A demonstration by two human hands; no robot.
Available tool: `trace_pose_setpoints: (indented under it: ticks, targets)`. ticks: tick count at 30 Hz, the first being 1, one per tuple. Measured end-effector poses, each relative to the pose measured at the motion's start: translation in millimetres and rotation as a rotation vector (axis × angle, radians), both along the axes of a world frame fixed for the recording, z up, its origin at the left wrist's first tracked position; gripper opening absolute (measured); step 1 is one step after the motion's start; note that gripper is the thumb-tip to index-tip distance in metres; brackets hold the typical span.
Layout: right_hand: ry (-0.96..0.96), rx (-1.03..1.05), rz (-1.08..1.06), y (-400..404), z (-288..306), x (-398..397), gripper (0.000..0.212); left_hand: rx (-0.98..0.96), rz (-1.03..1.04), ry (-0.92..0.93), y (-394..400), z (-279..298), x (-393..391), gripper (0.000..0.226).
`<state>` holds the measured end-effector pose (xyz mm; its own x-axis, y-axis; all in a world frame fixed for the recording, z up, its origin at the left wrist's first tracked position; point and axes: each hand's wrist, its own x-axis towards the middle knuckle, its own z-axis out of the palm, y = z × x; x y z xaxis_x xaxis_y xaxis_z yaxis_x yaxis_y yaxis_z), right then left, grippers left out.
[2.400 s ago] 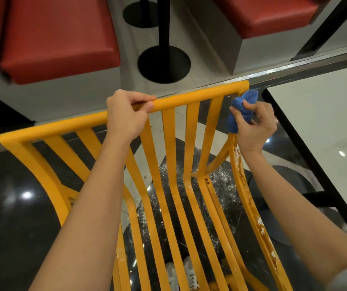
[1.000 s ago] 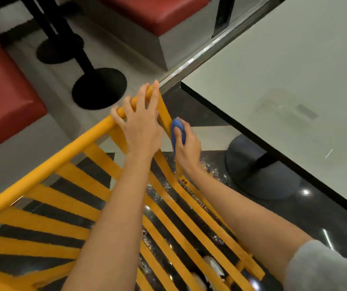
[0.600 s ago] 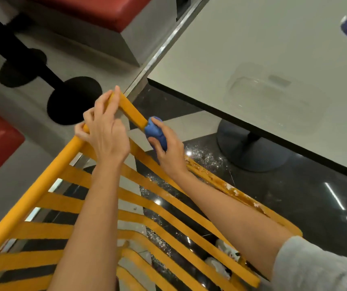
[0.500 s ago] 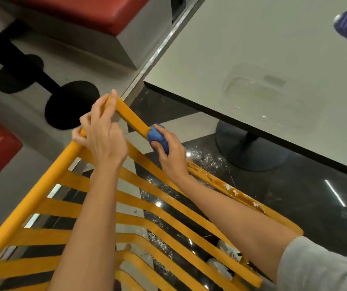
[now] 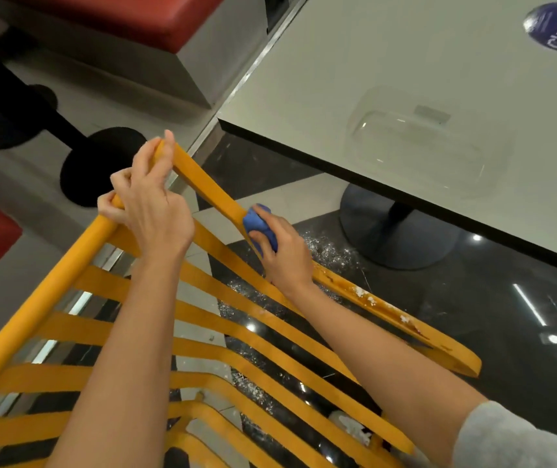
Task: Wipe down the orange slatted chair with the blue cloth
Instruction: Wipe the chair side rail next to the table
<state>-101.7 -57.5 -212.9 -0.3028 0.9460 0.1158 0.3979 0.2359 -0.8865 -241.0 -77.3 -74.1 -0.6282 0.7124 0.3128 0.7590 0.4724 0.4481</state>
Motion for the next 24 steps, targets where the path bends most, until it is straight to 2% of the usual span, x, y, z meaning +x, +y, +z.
trace_pose_setpoints:
  ticks: [5, 10, 14, 19, 22, 24]
  targets:
    - [-0.085, -0.060, -0.052, -1, 6, 12, 0.041, -0.017, 0.003, 0.031, 0, 0, 0, 0.076]
    - [0.017, -0.173, -0.147, 4, 19, -5, 0.038, -0.017, -0.006, 0.025, 0, -2, -1, 0.077]
    - [0.152, -0.148, -0.086, 22, 42, -40, 0.039, -0.019, -0.008, 0.034, -1, -2, -1, 0.077]
    - [0.325, 0.101, 0.056, 53, 96, -88, 0.027, 0.023, -0.003, -0.004, 1, -1, -4, 0.066]
    - [0.359, 0.058, 0.121, 56, 86, -80, 0.029, 0.016, 0.006, -0.001, 1, -1, -3, 0.070]
    - [0.311, -0.005, 0.143, 46, 63, -59, 0.031, 0.002, 0.007, -0.001, 1, -2, -3, 0.074]
